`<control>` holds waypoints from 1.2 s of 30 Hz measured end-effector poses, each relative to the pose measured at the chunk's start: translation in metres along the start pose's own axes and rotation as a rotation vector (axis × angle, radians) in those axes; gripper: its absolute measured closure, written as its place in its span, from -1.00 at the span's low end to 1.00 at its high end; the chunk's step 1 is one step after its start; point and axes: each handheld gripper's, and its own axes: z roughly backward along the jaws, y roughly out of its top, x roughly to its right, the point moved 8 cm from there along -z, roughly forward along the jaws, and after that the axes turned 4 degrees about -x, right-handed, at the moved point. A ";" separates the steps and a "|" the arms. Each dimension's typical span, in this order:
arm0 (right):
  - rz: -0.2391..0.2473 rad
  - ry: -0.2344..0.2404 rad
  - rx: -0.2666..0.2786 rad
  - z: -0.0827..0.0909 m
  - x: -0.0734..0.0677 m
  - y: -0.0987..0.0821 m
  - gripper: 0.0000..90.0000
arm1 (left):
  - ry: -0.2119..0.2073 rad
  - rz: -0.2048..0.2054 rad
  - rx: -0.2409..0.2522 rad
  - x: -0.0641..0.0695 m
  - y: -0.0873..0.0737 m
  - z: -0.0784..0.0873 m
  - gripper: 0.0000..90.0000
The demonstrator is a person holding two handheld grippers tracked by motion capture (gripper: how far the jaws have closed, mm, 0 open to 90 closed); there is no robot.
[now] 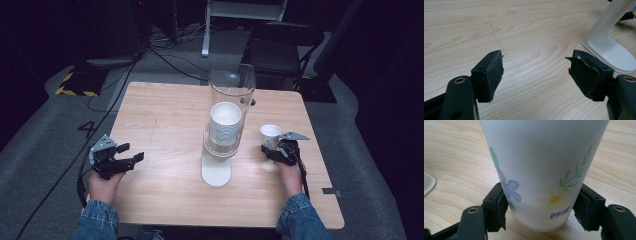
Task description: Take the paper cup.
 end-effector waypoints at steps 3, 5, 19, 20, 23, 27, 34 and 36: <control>0.001 -0.001 -0.018 -0.003 0.000 -0.003 -0.23 | 0.002 -0.002 0.002 0.000 0.000 0.000 -0.40; -0.001 0.001 -0.026 -0.004 0.000 -0.004 -0.23 | 0.003 -0.001 0.001 0.000 0.000 0.000 -0.40; -0.002 0.009 -0.059 -0.007 -0.001 -0.010 -0.24 | -0.004 -0.002 -0.005 0.000 0.000 0.000 -0.40; -0.002 0.009 -0.059 -0.007 -0.001 -0.010 -0.24 | -0.004 -0.002 -0.005 0.000 0.000 0.000 -0.40; 0.004 0.006 -0.072 -0.007 -0.001 -0.012 -0.25 | -0.006 0.001 -0.001 0.000 0.000 0.000 -0.40; -0.003 0.010 -0.076 -0.007 -0.001 -0.013 -0.33 | -0.005 0.003 0.001 0.000 0.000 0.000 -0.40; -0.017 0.004 -0.056 0.000 0.002 -0.010 -0.69 | -0.007 0.006 0.005 -0.001 0.001 0.001 -0.40; -0.013 0.002 -0.049 0.002 0.002 -0.008 -0.75 | -0.008 0.005 0.004 -0.001 0.001 0.001 -0.40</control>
